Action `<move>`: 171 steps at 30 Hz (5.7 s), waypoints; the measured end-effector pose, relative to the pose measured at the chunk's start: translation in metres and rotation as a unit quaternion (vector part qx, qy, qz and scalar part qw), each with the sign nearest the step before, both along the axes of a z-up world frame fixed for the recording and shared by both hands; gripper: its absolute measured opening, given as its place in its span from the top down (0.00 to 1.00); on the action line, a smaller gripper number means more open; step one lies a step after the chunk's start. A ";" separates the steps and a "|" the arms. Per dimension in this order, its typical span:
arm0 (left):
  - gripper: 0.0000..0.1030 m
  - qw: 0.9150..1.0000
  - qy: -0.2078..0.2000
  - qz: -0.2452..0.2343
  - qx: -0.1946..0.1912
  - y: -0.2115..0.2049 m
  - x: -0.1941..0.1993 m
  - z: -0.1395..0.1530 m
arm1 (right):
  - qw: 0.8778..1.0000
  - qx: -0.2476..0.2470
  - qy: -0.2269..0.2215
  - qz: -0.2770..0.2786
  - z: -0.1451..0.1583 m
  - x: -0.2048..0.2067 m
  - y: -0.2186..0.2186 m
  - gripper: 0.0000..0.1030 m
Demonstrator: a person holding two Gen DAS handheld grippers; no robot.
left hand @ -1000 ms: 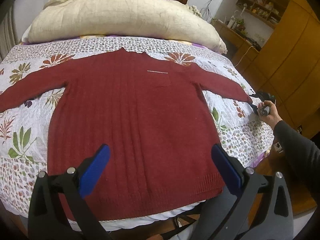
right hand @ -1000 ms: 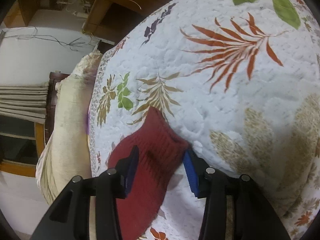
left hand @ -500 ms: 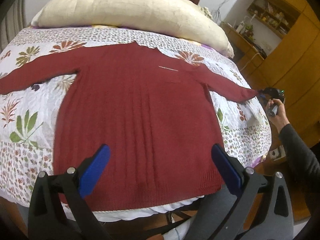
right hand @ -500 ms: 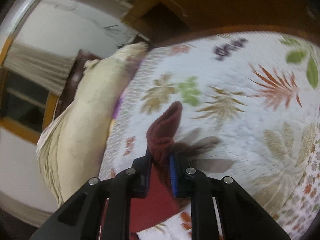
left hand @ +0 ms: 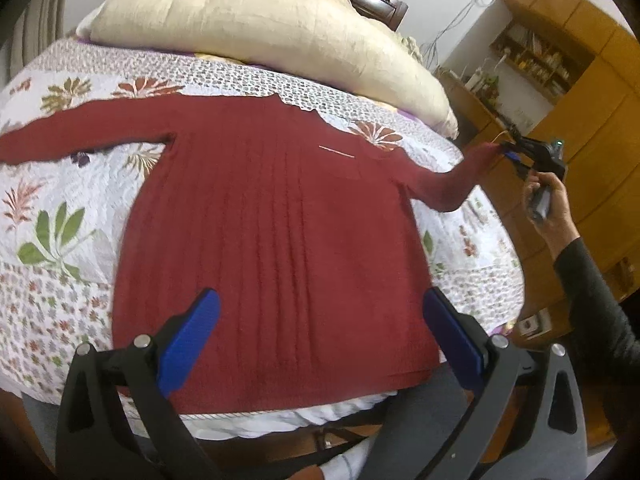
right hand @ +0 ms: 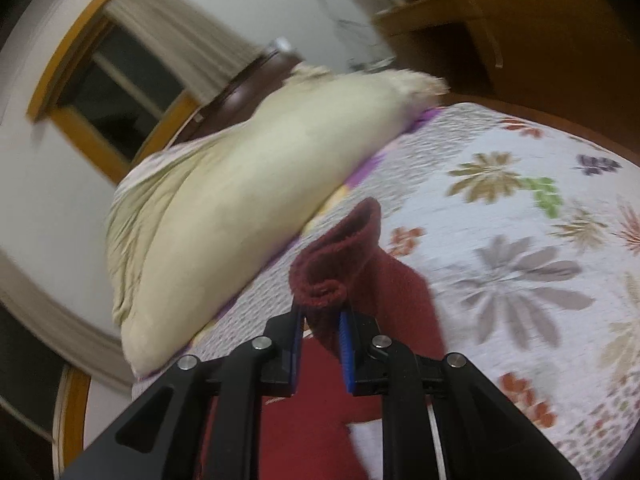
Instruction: Fold small clothes
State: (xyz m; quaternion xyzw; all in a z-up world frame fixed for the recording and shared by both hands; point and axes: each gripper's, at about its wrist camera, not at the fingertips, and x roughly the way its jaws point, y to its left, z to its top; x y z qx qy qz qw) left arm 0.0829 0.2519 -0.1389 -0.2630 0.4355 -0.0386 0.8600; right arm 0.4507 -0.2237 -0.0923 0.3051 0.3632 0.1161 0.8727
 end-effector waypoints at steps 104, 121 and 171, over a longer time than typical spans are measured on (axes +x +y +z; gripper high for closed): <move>0.93 0.980 0.153 0.058 -0.112 0.218 0.335 -0.168 | 0.975 -0.002 0.121 0.188 -0.169 -0.238 0.183 0.19; 0.63 0.984 0.130 0.103 -0.069 0.235 0.317 -0.151 | 0.976 -0.003 0.122 0.182 -0.167 -0.241 0.180 0.19; 0.93 0.908 0.081 0.396 -0.111 0.536 0.016 -0.120 | 0.958 -0.031 0.111 0.261 -0.132 -0.255 0.272 0.16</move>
